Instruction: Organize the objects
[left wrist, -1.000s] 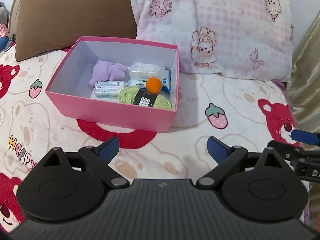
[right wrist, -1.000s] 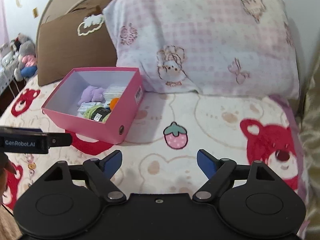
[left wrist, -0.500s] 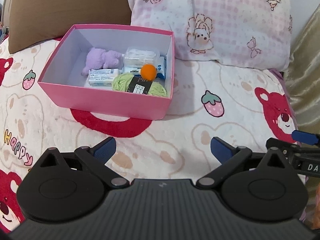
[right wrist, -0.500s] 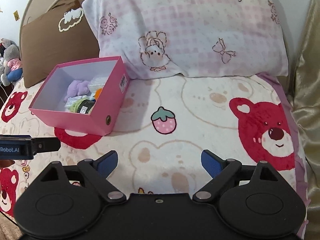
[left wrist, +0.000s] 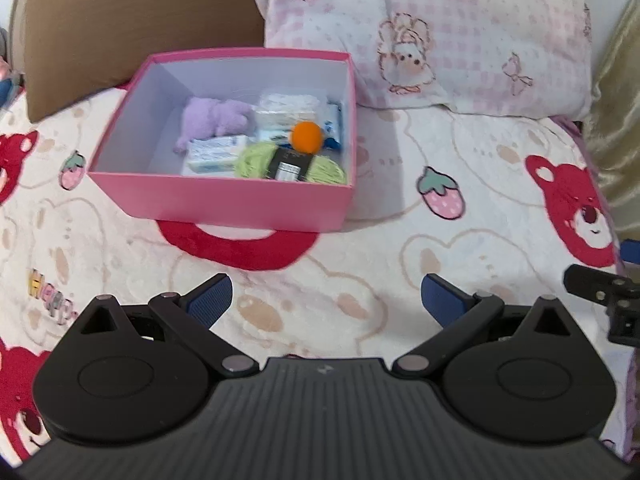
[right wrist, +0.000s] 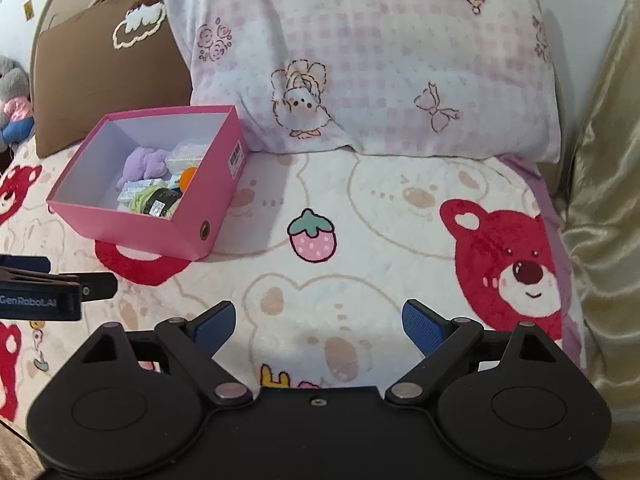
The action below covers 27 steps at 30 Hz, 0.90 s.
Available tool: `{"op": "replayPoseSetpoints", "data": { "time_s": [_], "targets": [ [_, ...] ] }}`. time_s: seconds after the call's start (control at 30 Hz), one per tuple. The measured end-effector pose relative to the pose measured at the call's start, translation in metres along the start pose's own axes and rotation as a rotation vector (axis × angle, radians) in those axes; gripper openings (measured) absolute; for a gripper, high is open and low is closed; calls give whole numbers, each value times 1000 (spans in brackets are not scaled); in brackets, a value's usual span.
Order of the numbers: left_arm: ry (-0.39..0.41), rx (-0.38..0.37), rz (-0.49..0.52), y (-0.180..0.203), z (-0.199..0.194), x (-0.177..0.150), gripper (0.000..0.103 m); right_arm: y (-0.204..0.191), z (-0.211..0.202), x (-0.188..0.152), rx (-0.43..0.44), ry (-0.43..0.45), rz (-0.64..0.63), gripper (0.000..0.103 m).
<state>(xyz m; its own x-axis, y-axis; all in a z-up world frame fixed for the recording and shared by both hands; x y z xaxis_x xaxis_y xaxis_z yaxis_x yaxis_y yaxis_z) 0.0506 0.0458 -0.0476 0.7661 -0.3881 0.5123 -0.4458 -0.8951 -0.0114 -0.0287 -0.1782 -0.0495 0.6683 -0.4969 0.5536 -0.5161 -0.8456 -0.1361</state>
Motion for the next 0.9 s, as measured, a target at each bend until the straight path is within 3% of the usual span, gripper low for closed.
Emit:
{"op": "replayPoseSetpoints", "data": {
  "time_s": [0.1,0.57,0.9],
  "targets": [
    [-5,-26,-8,2,0,-1,102,-1,-2,2,-13,5,-9,93],
    [-5,23,25,5,-7,0,102,-2,-1,1,-26,1,-13,93],
    [-40,7,67,19,-3,-3,102,0,0,-1,-27,-5,-13,93]
  ]
}}
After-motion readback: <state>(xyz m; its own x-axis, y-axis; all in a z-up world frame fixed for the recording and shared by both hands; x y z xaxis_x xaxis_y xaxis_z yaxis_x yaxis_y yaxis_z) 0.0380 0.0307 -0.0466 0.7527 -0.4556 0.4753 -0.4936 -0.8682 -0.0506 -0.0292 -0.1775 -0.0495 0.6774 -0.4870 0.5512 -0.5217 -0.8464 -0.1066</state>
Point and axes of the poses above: each gripper's, at about its wrist camera, not at the fingertips, and z roughly the way its jaws point, y to its right, x to its top, the point moved 6 cm from there along z, roughly the way its jaws point, and after that the axes turned 13 degrees about z, right-handed, at the moved point
